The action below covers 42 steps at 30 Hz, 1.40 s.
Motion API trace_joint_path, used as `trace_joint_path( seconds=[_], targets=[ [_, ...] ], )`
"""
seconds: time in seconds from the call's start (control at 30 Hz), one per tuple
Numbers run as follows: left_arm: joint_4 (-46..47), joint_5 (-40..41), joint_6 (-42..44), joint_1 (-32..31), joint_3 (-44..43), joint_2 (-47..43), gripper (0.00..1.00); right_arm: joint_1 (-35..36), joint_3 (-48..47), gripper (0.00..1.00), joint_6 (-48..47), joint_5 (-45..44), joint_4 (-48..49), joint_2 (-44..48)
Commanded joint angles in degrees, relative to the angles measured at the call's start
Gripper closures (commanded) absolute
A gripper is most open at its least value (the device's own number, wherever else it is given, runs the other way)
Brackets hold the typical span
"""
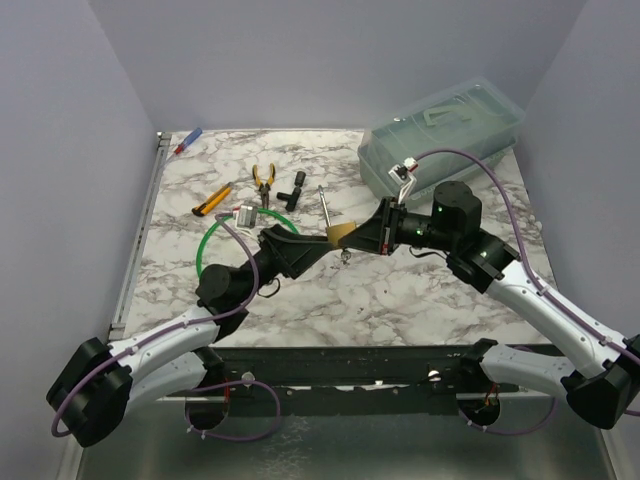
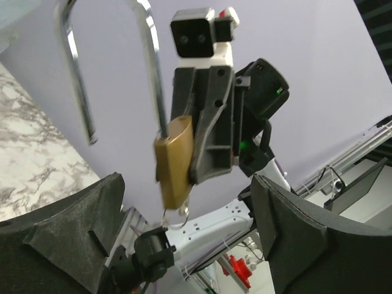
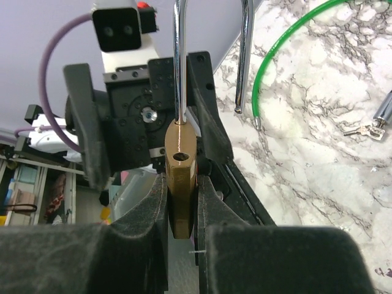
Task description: Unlock with the key
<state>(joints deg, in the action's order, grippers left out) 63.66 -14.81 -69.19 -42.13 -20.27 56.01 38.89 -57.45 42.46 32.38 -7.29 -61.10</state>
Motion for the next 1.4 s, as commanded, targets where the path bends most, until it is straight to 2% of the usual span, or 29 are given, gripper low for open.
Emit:
trace_joint_path(
  seconds=[0.0,0.2,0.47,0.9,1.17,1.37],
  targets=[
    [-3.9,1.1,2.2,-0.1,2.9,-3.8,0.10,-0.2,-4.1,1.00,-0.4,-0.3,1.7,1.6],
    [-5.3,3.3,4.2,-0.1,5.1,-6.7,0.07,-0.2,-4.7,1.00,0.7,0.8,1.4,2.1],
    [-2.9,3.0,6.7,0.2,3.3,-6.0,0.01,-0.1,-3.2,1.00,2.7,3.0,1.7,4.1],
    [18.7,-3.9,-0.2,3.8,0.6,6.9,0.01,-0.1,-1.2,1.00,4.2,6.7,2.4,6.1],
    [25.0,-6.8,-3.6,5.2,-1.0,10.5,0.01,-0.1,-0.1,1.00,4.7,8.0,3.0,6.1],
    [25.4,-8.9,-5.1,5.6,-3.4,12.9,0.01,-0.2,0.5,1.00,5.4,9.7,4.4,5.6]
  ],
)
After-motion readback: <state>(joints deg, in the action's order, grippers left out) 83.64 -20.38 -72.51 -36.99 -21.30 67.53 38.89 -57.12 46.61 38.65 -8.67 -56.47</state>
